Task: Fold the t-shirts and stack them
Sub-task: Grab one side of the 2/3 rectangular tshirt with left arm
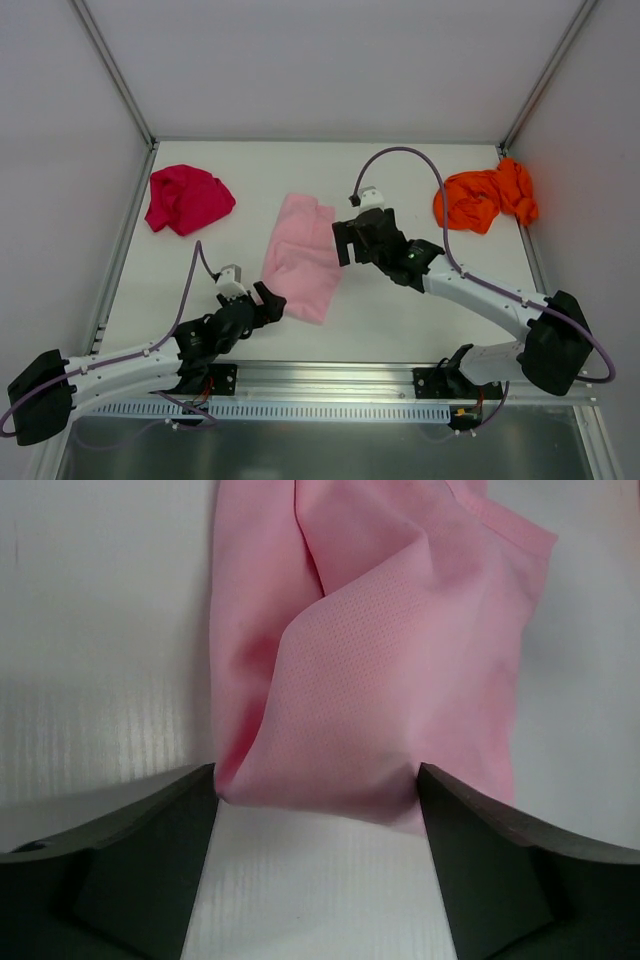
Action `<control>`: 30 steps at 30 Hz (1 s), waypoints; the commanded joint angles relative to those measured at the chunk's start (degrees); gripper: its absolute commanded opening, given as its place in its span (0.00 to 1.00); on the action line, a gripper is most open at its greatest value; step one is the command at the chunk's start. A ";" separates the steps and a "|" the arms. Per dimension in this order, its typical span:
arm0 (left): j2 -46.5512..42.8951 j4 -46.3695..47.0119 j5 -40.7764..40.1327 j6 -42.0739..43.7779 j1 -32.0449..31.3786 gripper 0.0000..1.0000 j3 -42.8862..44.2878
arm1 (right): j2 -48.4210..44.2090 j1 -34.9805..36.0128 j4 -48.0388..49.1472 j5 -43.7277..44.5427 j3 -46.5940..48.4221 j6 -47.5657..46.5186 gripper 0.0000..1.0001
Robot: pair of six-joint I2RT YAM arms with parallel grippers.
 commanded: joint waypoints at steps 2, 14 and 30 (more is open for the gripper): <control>0.00 3.53 -1.63 0.15 -0.32 0.65 -0.73 | -2.00 -0.89 3.41 -2.31 1.71 -1.34 0.96; -5.10 -1.12 -2.68 0.15 -0.32 0.14 -1.08 | 5.37 -3.44 6.14 -11.27 2.76 -0.81 0.96; -12.47 -6.21 -0.57 -0.20 -0.32 0.00 0.24 | 16.43 -3.80 15.29 -24.02 7.05 -5.03 0.92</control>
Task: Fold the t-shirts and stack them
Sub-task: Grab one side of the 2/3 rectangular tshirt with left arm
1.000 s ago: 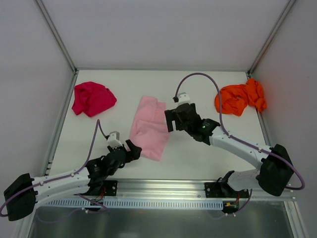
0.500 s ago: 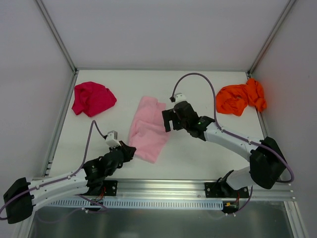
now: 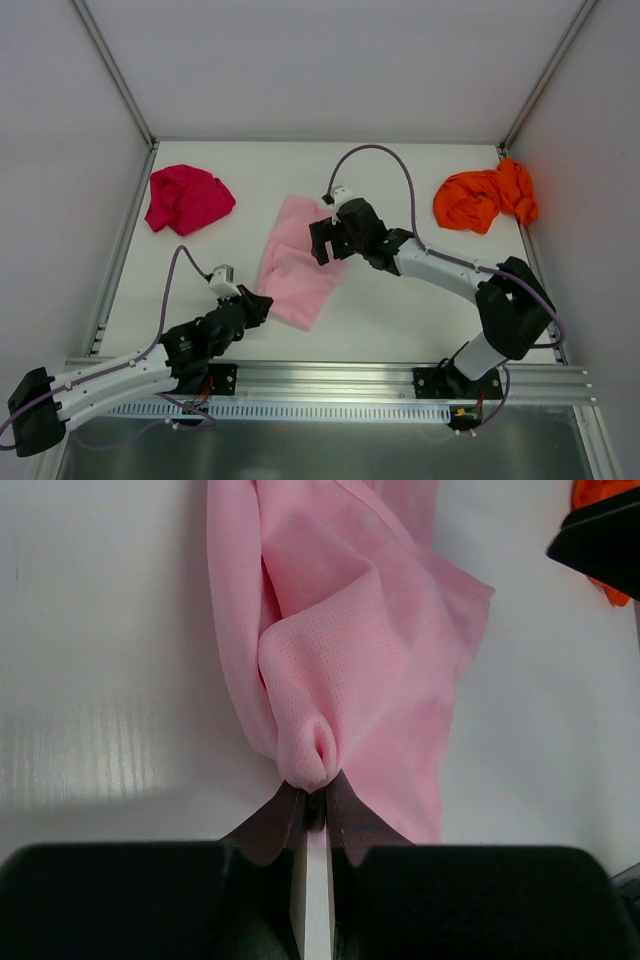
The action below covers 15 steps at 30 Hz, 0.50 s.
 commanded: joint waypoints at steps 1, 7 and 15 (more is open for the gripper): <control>-3.59 -2.96 -0.68 -0.50 -0.32 0.00 0.74 | 4.30 -0.47 4.09 -5.00 4.90 -1.29 0.91; -8.08 -5.60 -1.21 0.46 -0.32 0.00 2.05 | 10.62 -0.56 10.85 -13.52 4.29 1.60 0.88; -8.34 -6.31 -1.30 0.29 -0.32 0.00 2.50 | 13.10 -0.47 13.50 -14.68 1.48 2.67 0.87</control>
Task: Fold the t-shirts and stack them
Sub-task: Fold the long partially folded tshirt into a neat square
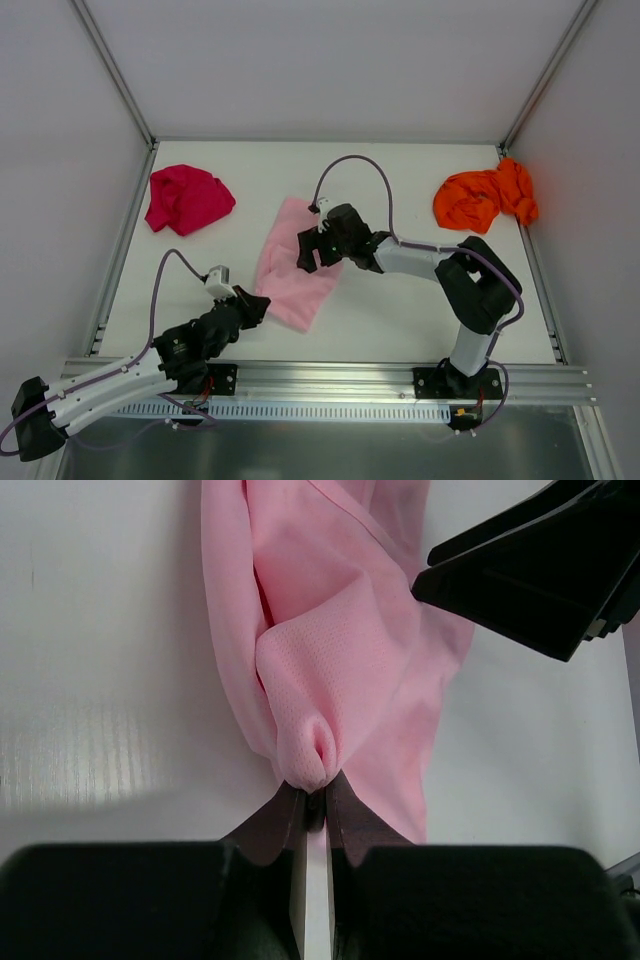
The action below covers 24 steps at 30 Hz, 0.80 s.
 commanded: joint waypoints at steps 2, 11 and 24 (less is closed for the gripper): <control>-1.52 -0.39 -1.04 0.44 -0.32 0.00 2.45 | -0.56 -0.19 3.71 -1.63 -1.84 -0.22 0.88; -1.71 1.63 -2.88 4.04 -0.32 0.00 8.59 | -0.56 0.51 1.86 -0.22 -4.13 -4.70 0.89; 6.38 6.47 -5.07 5.53 -0.32 0.00 12.64 | -5.83 1.91 2.30 3.20 -10.81 -7.52 0.90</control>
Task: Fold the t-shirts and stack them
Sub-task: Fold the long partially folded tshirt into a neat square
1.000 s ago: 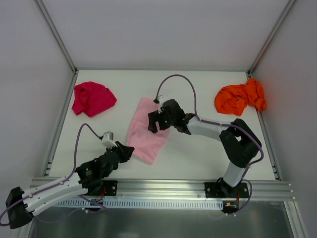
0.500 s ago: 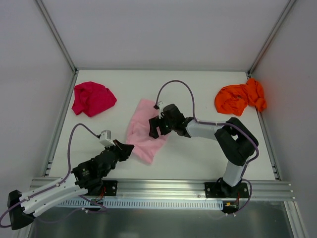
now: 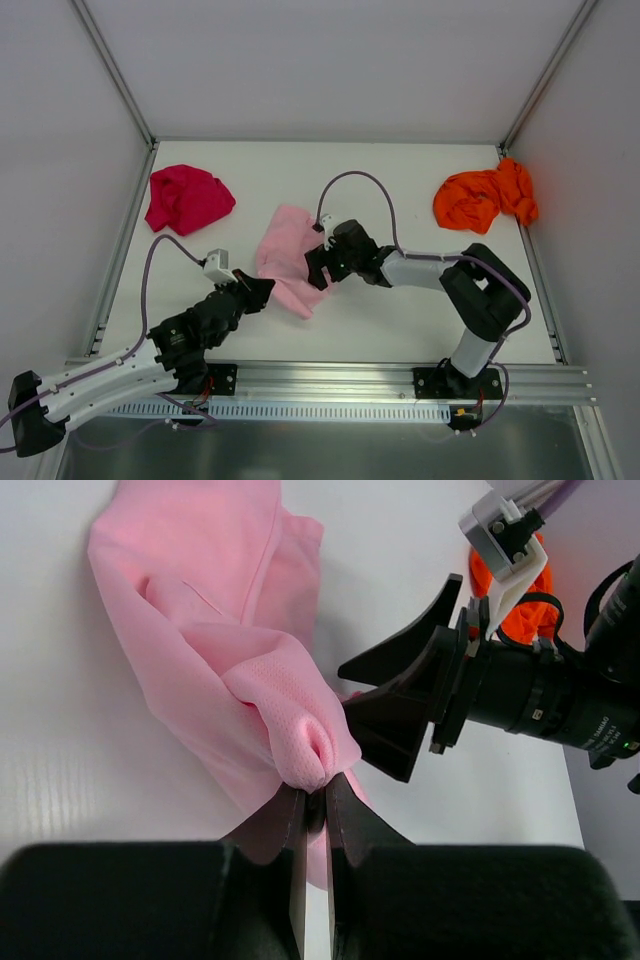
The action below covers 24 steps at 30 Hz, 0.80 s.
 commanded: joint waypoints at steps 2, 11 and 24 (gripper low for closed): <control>1.29 2.12 -5.93 2.04 -0.23 0.00 4.40 | -3.93 0.89 -0.02 1.19 -2.94 -1.09 0.90; 12.01 6.85 -7.45 5.47 3.01 0.00 10.56 | -7.55 1.86 0.95 1.10 -6.73 -1.45 0.91; 25.81 15.56 4.60 8.45 16.03 0.00 15.92 | -15.88 3.44 4.82 10.06 -13.49 0.75 0.91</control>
